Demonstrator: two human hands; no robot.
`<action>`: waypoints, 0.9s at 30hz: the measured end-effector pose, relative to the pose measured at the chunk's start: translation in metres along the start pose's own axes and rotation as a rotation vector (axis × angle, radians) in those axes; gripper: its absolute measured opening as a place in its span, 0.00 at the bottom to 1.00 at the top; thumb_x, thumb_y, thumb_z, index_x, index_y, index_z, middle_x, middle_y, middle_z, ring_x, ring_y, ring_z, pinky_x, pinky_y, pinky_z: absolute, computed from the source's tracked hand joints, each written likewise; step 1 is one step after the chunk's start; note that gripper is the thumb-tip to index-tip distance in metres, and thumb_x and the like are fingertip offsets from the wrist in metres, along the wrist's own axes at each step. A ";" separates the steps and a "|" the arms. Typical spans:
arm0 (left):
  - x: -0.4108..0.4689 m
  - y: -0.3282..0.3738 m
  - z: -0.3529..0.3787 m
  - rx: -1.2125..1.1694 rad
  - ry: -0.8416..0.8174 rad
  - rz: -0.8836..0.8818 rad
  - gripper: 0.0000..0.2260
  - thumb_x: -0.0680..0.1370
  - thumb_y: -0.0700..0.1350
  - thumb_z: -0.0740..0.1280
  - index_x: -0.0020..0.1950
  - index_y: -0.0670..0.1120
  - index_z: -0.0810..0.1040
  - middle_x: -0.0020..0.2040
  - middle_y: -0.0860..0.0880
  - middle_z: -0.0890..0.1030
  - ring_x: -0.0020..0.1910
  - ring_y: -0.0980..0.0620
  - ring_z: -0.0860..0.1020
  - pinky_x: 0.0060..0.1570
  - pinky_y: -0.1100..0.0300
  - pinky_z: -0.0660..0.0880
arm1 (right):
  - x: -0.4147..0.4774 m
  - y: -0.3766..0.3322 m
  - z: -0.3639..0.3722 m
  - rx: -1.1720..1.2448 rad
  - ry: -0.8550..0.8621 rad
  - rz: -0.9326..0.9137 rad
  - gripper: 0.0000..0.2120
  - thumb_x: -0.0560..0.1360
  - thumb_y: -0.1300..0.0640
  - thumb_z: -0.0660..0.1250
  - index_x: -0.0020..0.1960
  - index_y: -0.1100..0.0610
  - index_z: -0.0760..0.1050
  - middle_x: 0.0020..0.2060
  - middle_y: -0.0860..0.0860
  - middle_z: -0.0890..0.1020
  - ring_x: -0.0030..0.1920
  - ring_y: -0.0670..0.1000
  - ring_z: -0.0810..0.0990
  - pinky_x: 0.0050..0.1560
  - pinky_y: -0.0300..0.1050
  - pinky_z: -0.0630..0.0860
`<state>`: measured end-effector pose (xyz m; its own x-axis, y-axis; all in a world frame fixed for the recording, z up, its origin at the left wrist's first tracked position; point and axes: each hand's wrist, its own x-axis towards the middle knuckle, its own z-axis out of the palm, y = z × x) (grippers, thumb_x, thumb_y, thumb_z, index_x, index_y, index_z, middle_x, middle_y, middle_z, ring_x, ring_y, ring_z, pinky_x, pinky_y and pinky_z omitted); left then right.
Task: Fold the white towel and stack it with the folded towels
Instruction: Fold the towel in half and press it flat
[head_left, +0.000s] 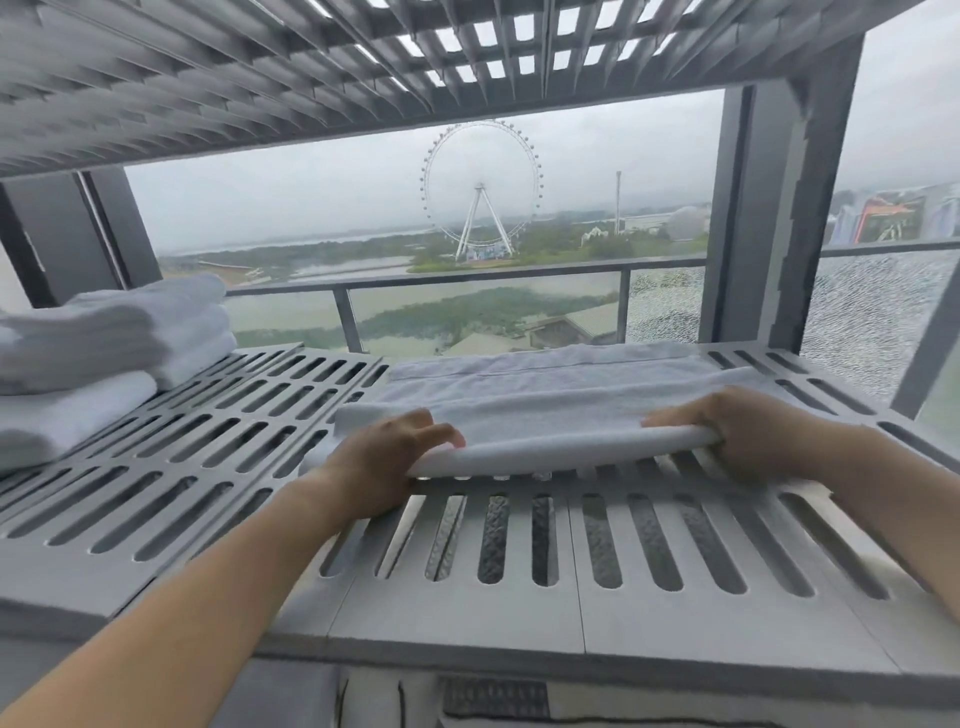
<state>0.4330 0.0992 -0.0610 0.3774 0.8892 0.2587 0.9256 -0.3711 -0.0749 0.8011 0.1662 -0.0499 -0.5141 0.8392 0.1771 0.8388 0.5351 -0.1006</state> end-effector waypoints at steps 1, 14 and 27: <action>-0.004 0.000 -0.001 0.004 -0.011 -0.003 0.23 0.73 0.38 0.66 0.64 0.57 0.69 0.57 0.51 0.72 0.54 0.49 0.75 0.50 0.55 0.73 | -0.006 0.002 0.000 -0.027 -0.007 0.000 0.35 0.68 0.69 0.59 0.65 0.36 0.67 0.63 0.40 0.74 0.64 0.46 0.72 0.64 0.43 0.68; 0.008 0.010 -0.024 -0.538 -0.212 -0.199 0.12 0.72 0.47 0.57 0.48 0.58 0.78 0.45 0.55 0.76 0.45 0.57 0.74 0.44 0.60 0.68 | 0.015 -0.019 0.000 0.347 -0.005 0.066 0.14 0.77 0.56 0.60 0.59 0.46 0.76 0.61 0.46 0.77 0.55 0.42 0.72 0.57 0.40 0.65; 0.064 -0.036 0.012 -0.083 -0.015 -0.287 0.14 0.80 0.53 0.56 0.64 0.52 0.70 0.65 0.50 0.72 0.64 0.50 0.70 0.65 0.51 0.66 | 0.090 0.020 0.020 0.176 0.067 0.128 0.13 0.78 0.51 0.57 0.60 0.51 0.74 0.56 0.50 0.78 0.51 0.50 0.75 0.51 0.44 0.70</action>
<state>0.4239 0.1729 -0.0537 0.1012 0.9646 0.2433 0.9893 -0.1235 0.0782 0.7679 0.2546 -0.0552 -0.3879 0.8962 0.2156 0.8490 0.4384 -0.2951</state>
